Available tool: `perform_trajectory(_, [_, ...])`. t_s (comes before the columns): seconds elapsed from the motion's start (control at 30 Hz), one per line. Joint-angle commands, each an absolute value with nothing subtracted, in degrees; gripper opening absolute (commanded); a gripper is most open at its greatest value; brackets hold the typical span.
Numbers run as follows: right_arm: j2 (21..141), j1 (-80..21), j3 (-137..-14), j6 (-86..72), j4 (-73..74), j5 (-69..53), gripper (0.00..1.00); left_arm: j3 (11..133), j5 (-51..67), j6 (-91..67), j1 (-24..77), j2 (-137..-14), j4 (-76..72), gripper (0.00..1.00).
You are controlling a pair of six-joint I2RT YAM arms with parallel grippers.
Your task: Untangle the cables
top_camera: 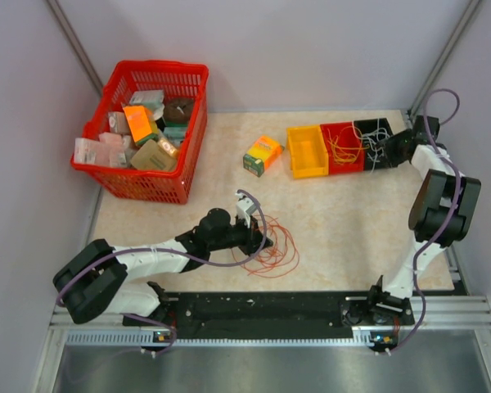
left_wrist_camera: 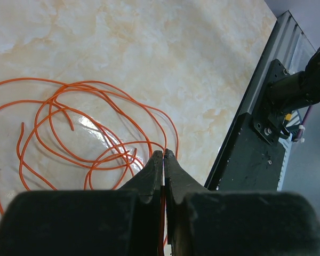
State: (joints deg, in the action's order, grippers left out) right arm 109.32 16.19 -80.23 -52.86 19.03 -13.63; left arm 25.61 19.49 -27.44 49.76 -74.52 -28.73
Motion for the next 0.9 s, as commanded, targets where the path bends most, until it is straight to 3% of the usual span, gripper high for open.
perform_trajectory(0.0, [108.9,16.3,-81.6,-62.7,9.4,-14.6,0.46,25.1,20.0,-26.8,49.9,-74.0,-32.1,0.00])
perform_trajectory(0.53, [118.5,16.4,-86.9,-74.4,3.9,-14.8,0.40,25.0,20.2,-26.7,49.9,-74.0,-32.3,0.00])
perform_trajectory(0.87, [124.2,16.3,-93.2,-73.7,5.5,-16.3,0.06,24.8,20.0,-26.6,49.9,-73.8,-32.4,0.00])
